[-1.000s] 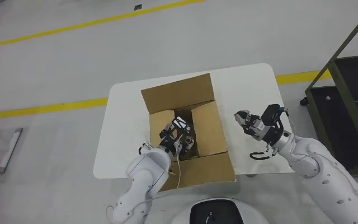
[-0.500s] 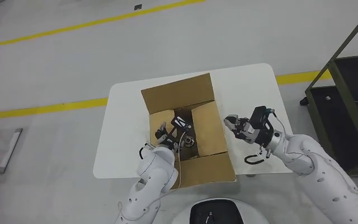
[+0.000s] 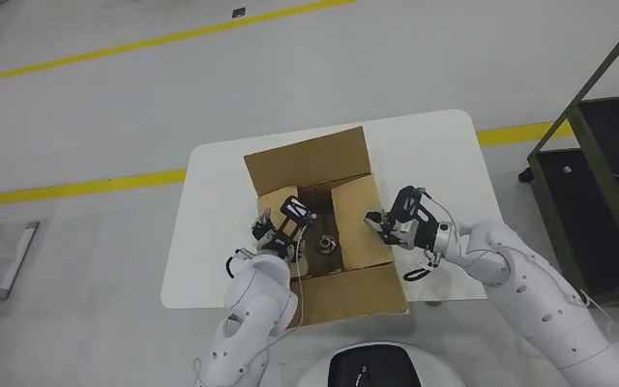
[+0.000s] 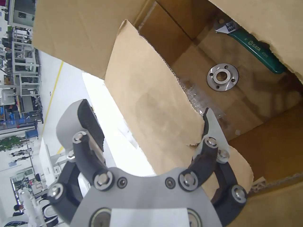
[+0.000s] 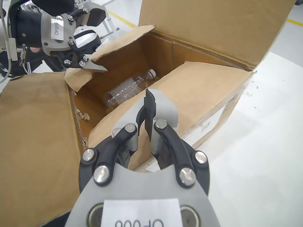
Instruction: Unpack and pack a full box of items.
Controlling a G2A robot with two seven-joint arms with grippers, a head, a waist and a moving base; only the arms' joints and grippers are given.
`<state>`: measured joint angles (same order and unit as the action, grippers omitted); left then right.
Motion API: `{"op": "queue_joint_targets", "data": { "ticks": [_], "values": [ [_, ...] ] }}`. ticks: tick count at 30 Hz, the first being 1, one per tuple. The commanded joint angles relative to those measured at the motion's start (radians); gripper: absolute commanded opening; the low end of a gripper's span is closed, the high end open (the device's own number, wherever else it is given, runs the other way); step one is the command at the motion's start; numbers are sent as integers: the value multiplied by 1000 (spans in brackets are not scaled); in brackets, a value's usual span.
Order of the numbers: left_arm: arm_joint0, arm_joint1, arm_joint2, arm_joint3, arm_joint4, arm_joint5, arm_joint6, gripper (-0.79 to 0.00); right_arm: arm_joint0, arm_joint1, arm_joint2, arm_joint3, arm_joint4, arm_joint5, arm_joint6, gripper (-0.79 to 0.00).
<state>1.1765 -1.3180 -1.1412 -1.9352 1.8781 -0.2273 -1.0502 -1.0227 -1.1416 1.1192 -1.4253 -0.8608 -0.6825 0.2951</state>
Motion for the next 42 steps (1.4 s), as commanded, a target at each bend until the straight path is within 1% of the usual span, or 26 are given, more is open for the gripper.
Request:
{"op": "queue_joint_targets", "data": {
  "ticks": [1, 3, 6, 9, 16, 20, 22, 23, 26, 32, 34, 36, 39, 42],
  "values": [
    [11, 4, -29, -36, 17, -7, -4, 0, 2, -1, -2, -1, 2, 1, -2, -785],
    [25, 8, -55, -66, 51, -25, -8, 0, 4, -1, -3, 2, 4, 10, 4, -785],
    [42, 12, -106, -118, 45, -32, -13, 0, 10, -2, -9, 9, 4, 8, 11, -785],
    [51, 17, -159, -144, 55, -50, -18, 0, 17, -4, -13, 20, 2, 18, 15, -785],
    [78, 28, -302, -136, 102, -65, -30, 0, 24, -7, -21, 23, 16, 30, 19, -785],
    [96, 32, -355, -100, 125, -57, -12, 0, 25, -8, -20, 27, 20, 32, 21, -785],
    [102, 32, -365, -74, 119, -35, 34, 0, 25, -8, -21, 30, 23, 32, 24, -785],
    [109, 32, -369, -50, 121, -27, 32, 0, 26, -8, -22, 31, 21, 35, 26, -785],
    [119, 29, -361, -24, 112, -6, 41, 0, 25, -9, -23, 31, 23, 43, 24, -785],
    [128, 26, -349, -13, 127, 9, 52, 0, 17, -8, -14, 22, 27, 48, 9, -785],
    [126, 22, -354, -48, 86, 46, 67, 0, 7, -8, 1, 12, 40, 57, -23, -785],
    [131, 23, -352, -93, 106, 39, 102, 0, -12, -6, 26, -10, 61, 73, -67, -785],
    [142, 21, -346, -162, 106, 55, 127, 0, -44, 1, 71, -50, 66, 80, -111, -785],
    [150, 17, -333, -226, 55, 72, 137, 0, -85, 11, 125, -86, 63, 83, -138, -785]
  ]
}}
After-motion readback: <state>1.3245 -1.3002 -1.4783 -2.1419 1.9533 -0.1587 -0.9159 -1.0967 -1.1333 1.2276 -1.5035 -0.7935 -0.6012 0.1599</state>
